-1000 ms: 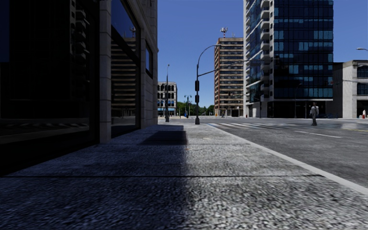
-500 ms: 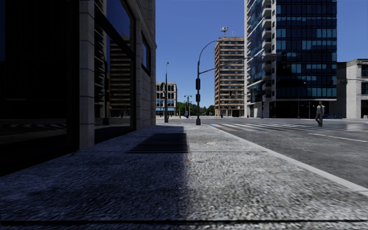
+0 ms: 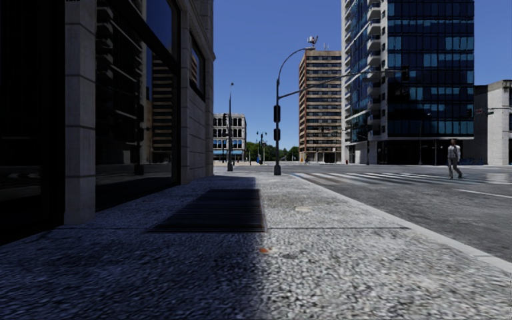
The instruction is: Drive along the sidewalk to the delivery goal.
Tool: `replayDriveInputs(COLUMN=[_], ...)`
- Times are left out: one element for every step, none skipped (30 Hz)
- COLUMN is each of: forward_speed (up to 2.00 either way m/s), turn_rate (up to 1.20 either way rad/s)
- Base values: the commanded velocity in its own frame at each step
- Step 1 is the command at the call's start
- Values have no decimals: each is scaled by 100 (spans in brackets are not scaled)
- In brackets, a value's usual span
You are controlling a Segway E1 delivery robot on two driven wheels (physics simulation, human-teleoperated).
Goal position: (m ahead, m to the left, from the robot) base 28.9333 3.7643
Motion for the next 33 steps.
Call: replayDriveInputs(forward_speed=[200,200,200,200,200,200,200,200,200,200,200,200,200,200,200,200,200,200,200,200,200,200,200,200,200,200,200,200,200,200,200,200,200], turn_rate=[0,0,0,0,0,0,0,0,0,0,0,0,0,0,0,0,0,0,0,0,0,0,0,0,0,0,0,0,0,0,0,0,0])
